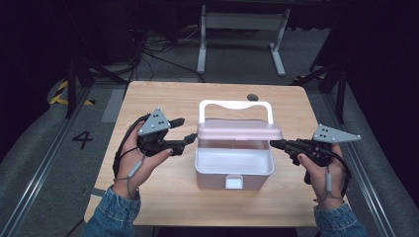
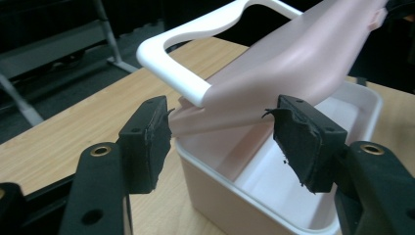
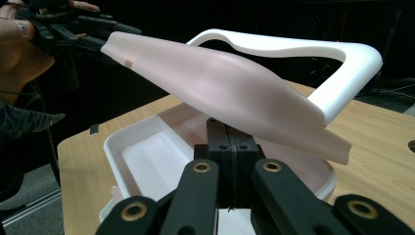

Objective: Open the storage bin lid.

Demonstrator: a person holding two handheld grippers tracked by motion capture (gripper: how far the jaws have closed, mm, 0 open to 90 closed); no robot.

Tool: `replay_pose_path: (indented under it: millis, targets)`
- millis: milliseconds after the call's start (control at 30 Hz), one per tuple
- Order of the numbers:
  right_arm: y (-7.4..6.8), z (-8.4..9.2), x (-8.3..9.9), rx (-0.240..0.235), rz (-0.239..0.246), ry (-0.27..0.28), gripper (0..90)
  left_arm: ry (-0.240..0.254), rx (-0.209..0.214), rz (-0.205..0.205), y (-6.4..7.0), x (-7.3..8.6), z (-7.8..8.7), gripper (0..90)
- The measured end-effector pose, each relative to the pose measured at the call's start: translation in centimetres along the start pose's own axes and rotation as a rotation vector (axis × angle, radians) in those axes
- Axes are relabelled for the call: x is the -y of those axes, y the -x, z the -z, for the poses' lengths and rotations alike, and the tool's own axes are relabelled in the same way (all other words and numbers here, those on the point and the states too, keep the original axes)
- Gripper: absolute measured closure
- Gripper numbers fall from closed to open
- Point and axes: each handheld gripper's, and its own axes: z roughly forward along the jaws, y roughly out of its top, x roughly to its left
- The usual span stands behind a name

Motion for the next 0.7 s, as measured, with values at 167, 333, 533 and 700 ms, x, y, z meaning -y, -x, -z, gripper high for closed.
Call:
replay_pose_path:
  millis: [167,333,533,700]
  targets:
    - [0.1,0.0,-0.1,-0.008,-0.008,0.009,90.0,-0.001,-0.016,0.002,0.2,0.6,0.0,38.4]
    - [0.2,0.0,-0.1,-0.015,-0.016,0.011,90.0,-0.014,-0.012,0.006,0.3,1.3,-0.2,37.8]
    - [0.4,-0.1,-0.4,-0.015,-0.023,0.021,90.0,-0.011,-0.005,-0.011,0.7,1.0,-0.9,37.4]
    - [0.7,-0.3,-0.7,-0.010,-0.024,0.037,90.0,0.000,-0.004,-0.013,0.6,0.4,-1.5,36.7]
